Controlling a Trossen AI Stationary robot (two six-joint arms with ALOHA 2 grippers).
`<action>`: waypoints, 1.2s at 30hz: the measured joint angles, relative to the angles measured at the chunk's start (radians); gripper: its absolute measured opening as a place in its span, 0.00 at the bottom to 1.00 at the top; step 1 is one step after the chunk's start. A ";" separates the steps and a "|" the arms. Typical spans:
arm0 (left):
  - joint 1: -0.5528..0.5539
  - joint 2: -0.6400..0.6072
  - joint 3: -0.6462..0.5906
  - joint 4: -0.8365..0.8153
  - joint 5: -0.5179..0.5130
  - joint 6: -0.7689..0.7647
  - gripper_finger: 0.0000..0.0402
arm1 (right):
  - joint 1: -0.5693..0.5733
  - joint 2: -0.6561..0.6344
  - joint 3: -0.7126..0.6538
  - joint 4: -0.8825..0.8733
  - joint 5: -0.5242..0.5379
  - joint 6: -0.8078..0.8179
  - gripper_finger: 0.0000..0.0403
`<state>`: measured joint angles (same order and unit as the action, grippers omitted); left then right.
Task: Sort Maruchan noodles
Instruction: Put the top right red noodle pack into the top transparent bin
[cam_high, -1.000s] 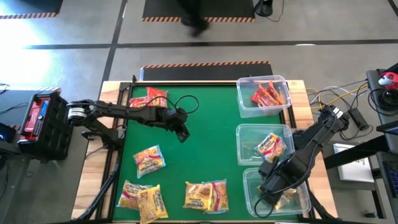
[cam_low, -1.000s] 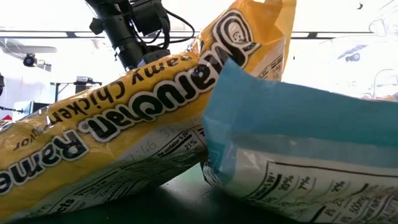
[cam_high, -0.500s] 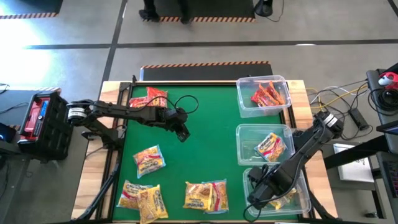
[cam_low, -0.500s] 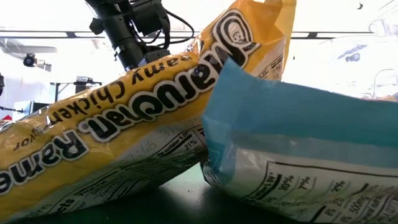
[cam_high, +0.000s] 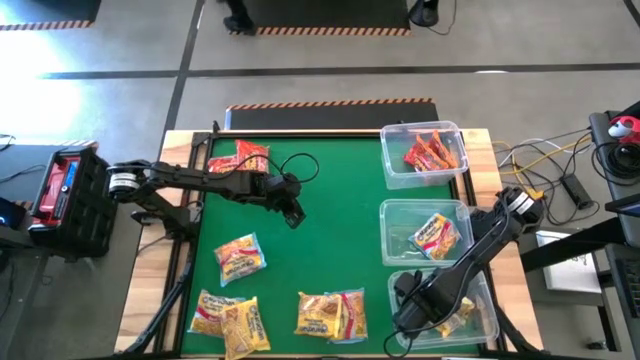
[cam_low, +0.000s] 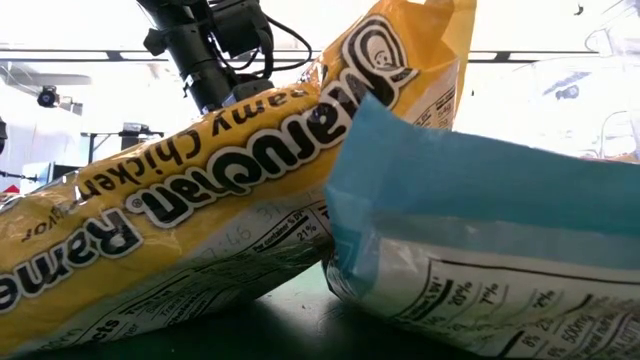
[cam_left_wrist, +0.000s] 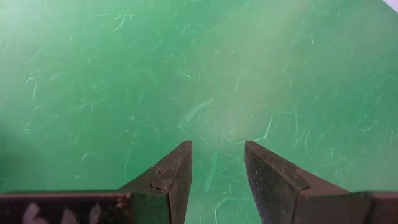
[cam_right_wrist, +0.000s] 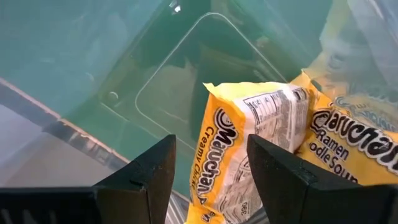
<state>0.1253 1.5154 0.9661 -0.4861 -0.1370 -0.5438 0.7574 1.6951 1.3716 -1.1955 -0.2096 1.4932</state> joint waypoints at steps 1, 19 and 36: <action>0.000 0.000 0.000 -0.002 0.000 0.000 0.32 | 0.000 0.003 0.000 -0.004 0.000 -0.002 0.47; 0.000 0.000 0.000 -0.002 0.000 0.016 0.32 | 0.006 -0.012 -0.004 0.010 -0.049 0.194 0.46; 0.000 0.000 0.000 -0.002 0.000 0.056 0.32 | 0.005 -0.108 -0.008 -0.044 -0.009 0.356 0.46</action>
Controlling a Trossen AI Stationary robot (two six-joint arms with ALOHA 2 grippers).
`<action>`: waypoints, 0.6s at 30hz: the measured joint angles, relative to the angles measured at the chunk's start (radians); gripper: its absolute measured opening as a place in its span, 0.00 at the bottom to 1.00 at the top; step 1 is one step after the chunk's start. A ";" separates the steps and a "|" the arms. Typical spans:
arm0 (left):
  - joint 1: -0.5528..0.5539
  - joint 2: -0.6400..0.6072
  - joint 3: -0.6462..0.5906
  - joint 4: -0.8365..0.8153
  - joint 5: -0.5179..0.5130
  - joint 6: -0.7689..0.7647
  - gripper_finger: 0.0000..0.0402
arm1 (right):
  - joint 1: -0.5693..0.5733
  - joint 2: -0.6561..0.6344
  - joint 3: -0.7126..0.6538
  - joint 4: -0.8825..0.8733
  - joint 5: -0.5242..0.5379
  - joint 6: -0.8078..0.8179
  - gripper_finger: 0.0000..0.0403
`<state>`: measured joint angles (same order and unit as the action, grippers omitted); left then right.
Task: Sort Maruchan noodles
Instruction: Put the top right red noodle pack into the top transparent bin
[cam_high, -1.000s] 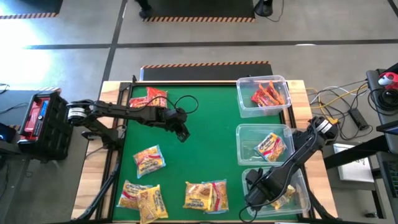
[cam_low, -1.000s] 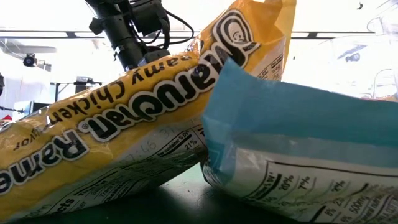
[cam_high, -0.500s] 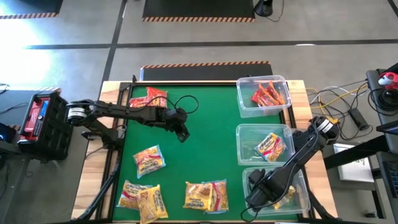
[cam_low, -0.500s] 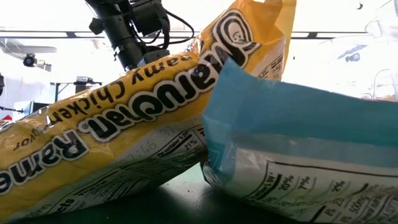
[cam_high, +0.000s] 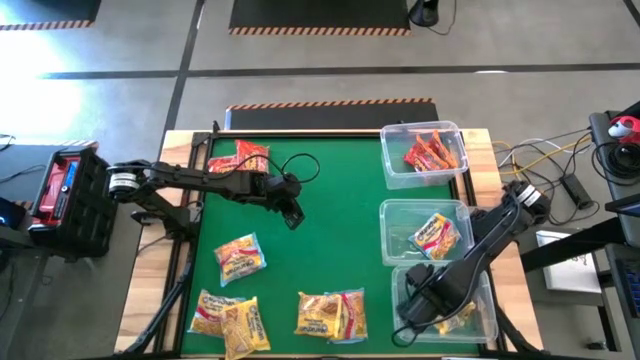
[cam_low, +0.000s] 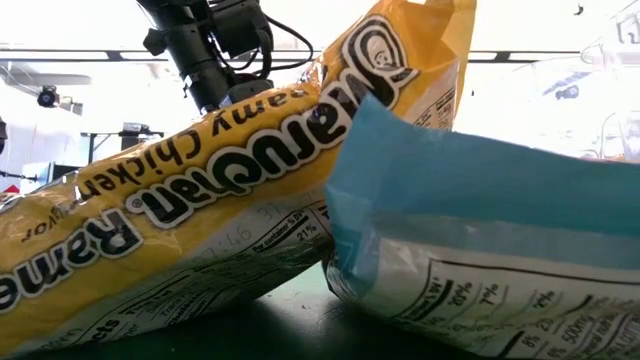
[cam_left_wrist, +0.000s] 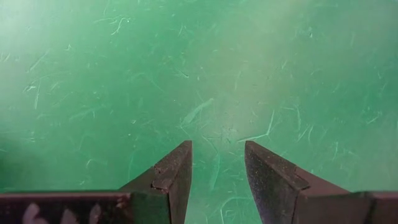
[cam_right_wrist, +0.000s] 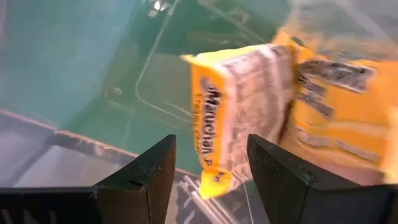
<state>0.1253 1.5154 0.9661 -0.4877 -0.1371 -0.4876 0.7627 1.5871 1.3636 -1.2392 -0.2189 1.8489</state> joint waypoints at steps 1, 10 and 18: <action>0.000 0.000 0.000 0.000 0.000 0.000 0.32 | 0.002 -0.006 0.000 -0.015 0.002 0.020 0.46; 0.000 0.000 0.000 0.000 0.000 0.001 0.32 | 0.010 0.017 -0.001 0.066 0.011 0.164 0.46; 0.000 0.000 0.000 0.002 -0.002 0.029 0.32 | 0.012 0.051 -0.021 0.058 0.011 0.143 0.46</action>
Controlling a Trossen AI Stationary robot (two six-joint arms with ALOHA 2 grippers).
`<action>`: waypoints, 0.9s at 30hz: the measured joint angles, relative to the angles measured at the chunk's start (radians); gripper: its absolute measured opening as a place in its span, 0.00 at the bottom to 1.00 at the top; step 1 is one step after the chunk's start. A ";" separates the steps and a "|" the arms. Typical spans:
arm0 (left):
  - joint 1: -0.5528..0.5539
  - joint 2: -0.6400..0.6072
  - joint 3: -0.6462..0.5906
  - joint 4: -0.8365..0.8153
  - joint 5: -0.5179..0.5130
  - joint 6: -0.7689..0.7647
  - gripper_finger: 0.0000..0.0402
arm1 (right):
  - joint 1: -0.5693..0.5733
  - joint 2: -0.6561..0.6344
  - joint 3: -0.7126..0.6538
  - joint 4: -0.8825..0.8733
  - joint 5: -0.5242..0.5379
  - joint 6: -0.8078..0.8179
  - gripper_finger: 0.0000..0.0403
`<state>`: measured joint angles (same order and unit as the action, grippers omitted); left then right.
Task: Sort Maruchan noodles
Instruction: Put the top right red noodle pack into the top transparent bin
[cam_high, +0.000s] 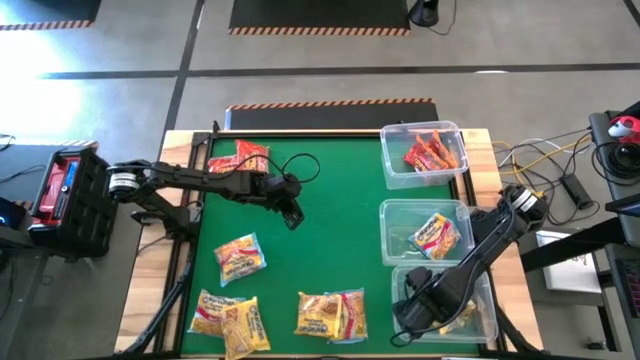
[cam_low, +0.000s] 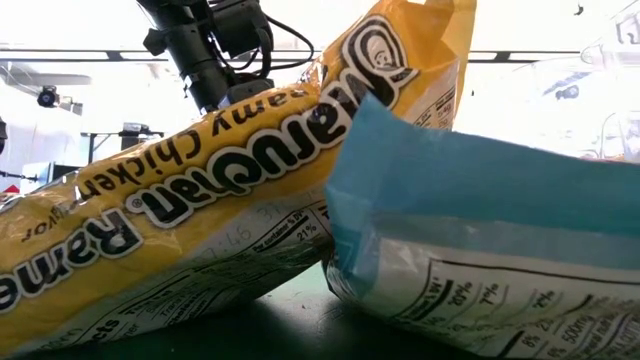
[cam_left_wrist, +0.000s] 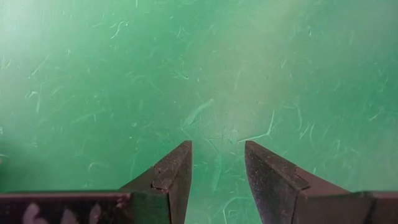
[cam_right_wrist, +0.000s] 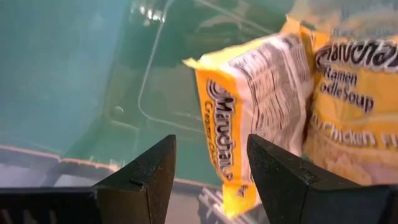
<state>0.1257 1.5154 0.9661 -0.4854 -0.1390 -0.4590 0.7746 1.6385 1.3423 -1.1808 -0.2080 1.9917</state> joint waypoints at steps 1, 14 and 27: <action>0.000 0.000 0.000 0.000 0.000 0.004 0.32 | 0.000 0.000 -0.007 0.003 0.006 0.001 0.46; 0.000 0.000 0.000 -0.002 0.000 0.006 0.32 | 0.002 -0.009 -0.039 0.012 0.008 -0.003 0.46; 0.000 0.000 0.000 -0.003 0.000 -0.021 0.32 | -0.002 -0.118 0.002 -0.001 0.169 -0.047 0.46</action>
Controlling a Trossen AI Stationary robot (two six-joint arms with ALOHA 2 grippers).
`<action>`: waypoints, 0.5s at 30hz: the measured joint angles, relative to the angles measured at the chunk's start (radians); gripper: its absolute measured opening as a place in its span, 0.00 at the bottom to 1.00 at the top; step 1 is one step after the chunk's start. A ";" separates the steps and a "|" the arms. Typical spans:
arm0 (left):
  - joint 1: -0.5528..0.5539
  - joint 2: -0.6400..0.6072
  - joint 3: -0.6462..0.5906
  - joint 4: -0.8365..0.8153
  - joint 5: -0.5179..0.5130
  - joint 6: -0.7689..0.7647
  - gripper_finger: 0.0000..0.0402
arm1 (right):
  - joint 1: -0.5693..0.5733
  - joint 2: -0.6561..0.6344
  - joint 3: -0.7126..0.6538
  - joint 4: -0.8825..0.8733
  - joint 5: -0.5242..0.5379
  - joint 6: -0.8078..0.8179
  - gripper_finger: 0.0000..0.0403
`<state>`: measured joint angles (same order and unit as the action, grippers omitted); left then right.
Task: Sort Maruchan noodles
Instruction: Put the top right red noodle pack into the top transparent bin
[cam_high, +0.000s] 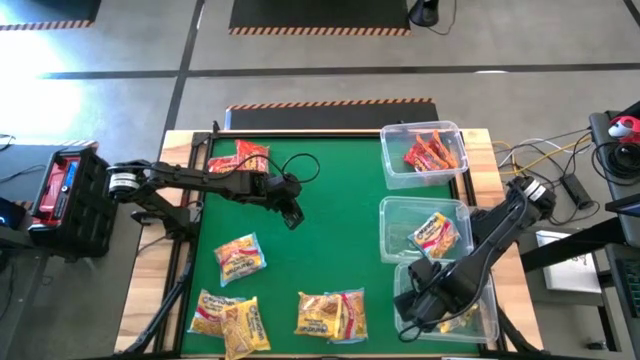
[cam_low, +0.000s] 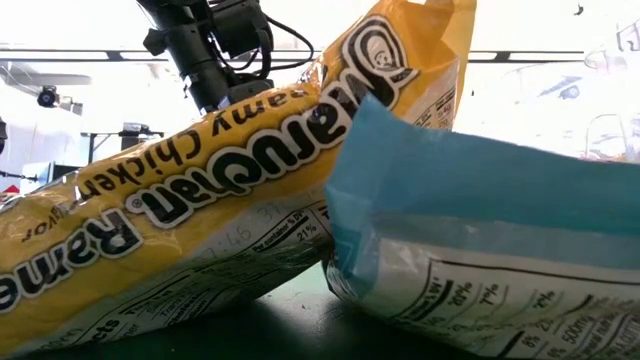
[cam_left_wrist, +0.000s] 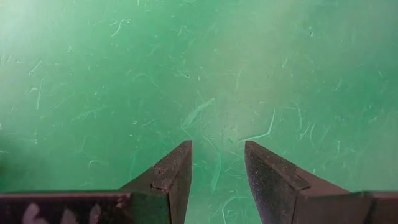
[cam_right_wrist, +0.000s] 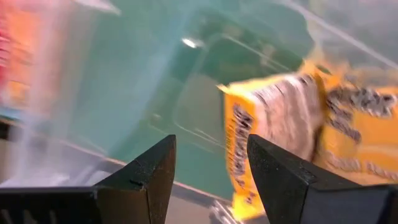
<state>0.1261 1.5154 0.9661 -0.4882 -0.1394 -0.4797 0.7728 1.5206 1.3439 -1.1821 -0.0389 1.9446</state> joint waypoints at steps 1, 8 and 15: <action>0.000 0.000 0.000 0.000 0.000 -0.010 0.32 | -0.004 -0.012 0.001 0.000 0.022 -0.007 0.46; 0.000 0.000 0.000 0.000 0.000 -0.035 0.32 | -0.076 -0.090 0.000 -0.001 0.200 -0.173 0.46; -0.001 0.000 0.000 0.029 0.000 -0.155 0.32 | -0.202 -0.164 0.000 0.001 0.333 -0.453 0.46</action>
<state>0.1253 1.5154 0.9661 -0.4594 -0.1390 -0.6347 0.5706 1.3562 1.3441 -1.1808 0.2943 1.4912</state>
